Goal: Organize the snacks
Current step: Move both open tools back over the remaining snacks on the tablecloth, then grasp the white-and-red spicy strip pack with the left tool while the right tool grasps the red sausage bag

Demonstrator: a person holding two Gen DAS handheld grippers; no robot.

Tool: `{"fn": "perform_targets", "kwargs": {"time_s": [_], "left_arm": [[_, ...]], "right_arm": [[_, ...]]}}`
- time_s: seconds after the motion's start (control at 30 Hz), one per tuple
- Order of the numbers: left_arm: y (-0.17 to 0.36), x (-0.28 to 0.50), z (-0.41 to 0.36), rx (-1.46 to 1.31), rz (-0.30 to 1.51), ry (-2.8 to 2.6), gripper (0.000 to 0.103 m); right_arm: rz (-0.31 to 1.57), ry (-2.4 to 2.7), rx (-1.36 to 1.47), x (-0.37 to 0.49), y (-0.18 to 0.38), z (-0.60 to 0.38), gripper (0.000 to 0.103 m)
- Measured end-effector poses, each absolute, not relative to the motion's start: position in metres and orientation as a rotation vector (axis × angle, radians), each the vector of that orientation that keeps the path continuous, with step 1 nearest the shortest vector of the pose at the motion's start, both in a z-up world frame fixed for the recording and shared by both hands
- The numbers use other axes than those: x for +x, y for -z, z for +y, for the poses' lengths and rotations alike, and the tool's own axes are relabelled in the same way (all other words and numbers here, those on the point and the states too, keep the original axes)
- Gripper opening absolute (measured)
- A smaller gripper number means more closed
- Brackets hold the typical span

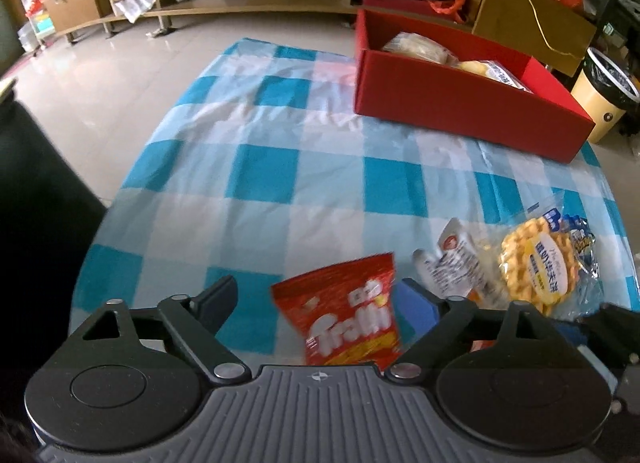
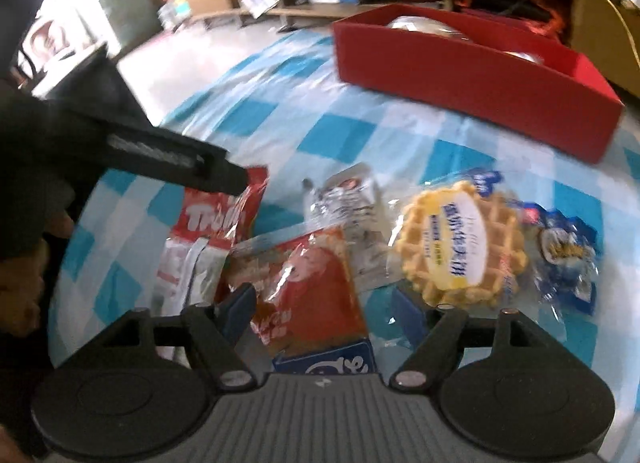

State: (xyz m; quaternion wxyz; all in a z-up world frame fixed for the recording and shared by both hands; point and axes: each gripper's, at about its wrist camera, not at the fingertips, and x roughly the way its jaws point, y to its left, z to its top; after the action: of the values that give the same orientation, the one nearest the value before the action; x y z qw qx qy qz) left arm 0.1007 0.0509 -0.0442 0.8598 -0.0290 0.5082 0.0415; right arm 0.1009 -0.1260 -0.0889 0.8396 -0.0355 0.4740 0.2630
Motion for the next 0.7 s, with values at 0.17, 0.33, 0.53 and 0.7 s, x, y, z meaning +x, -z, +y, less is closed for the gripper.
{"fn": "perform_targets", "kwargs": {"time_s": [0.17, 0.33, 0.53, 0.7], "left_arm": [[0.044, 0.077, 0.065, -0.122, 1.101, -0.064, 0.094], [0.054, 0.039, 0.058, -0.151, 1.178, -0.014, 0.094], [0.072, 0.019, 0.045, -0.074, 1.226, -0.052, 0.093], [0.075, 0.02, 0.037, -0.053, 1.235, -0.058, 0.093]], "right_arm": [[1.007, -0.612, -0.114, 0.104, 0.091, -0.118, 0.075], [1.017, -0.693, -0.175, 0.098, 0.092, -0.109, 0.075], [1.003, -0.696, -0.286, 0.097, 0.101, -0.109, 0.063], [1.003, -0.611, -0.194, 0.097, 0.097, -0.137, 0.044]]}}
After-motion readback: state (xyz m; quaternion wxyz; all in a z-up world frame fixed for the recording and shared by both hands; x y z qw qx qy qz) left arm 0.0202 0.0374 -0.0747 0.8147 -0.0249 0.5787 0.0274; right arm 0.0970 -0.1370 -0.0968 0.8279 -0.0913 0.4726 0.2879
